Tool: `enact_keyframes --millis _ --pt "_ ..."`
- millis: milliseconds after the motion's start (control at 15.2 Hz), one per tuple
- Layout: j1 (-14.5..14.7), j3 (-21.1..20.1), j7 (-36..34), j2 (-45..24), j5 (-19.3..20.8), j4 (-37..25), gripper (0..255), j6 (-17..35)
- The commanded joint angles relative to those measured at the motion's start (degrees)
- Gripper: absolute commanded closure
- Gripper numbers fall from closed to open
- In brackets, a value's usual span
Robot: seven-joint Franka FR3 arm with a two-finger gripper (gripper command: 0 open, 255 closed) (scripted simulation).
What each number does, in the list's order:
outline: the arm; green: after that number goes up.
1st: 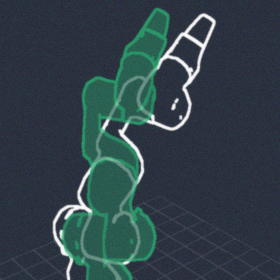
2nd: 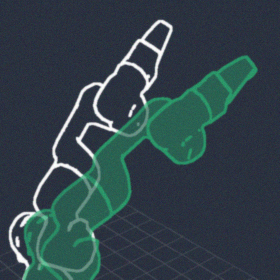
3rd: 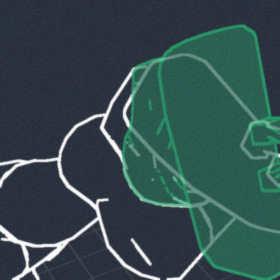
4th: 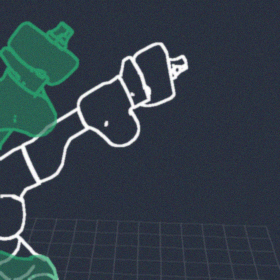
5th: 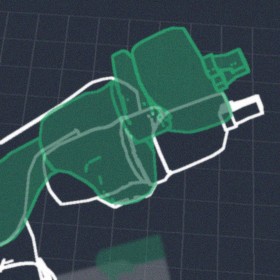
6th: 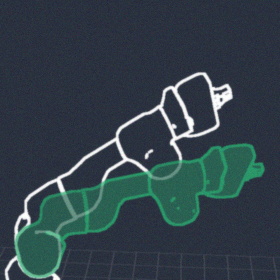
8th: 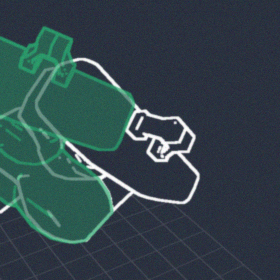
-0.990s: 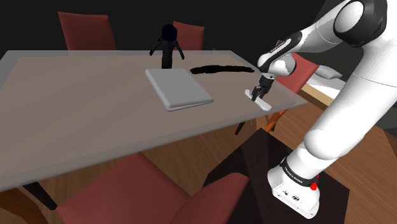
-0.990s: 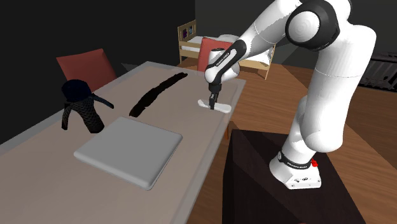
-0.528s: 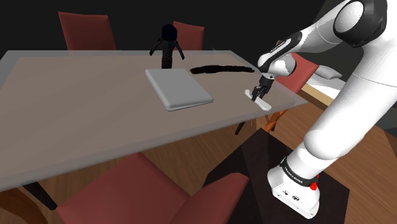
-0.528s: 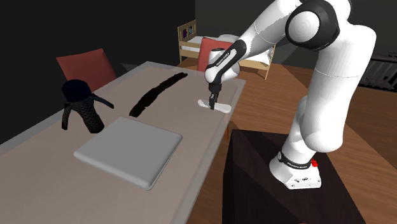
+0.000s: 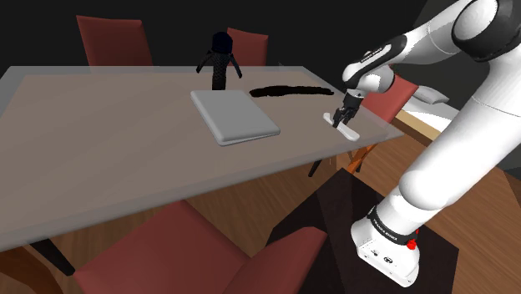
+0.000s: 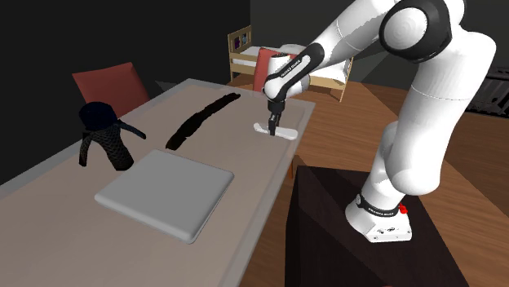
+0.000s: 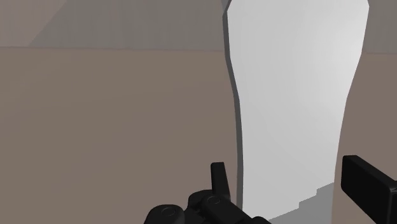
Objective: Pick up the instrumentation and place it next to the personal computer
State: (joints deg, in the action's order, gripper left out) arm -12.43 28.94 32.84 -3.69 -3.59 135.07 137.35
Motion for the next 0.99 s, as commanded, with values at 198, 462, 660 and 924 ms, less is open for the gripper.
enact_keyframes --millis 198,462,660,924 --pt "0.14 0.2 -1.67 3.06 2.31 -1.4 255 -4.05" --pt "0.17 0.16 -2.79 5.31 3.8 -2.55 255 -7.15" --pt "0.16 0.05 -3.5 6.85 4.73 -3.55 255 -9.5" --pt "0.15 -0.16 -4.3 8.69 5.74 -5.05 255 -12.64"
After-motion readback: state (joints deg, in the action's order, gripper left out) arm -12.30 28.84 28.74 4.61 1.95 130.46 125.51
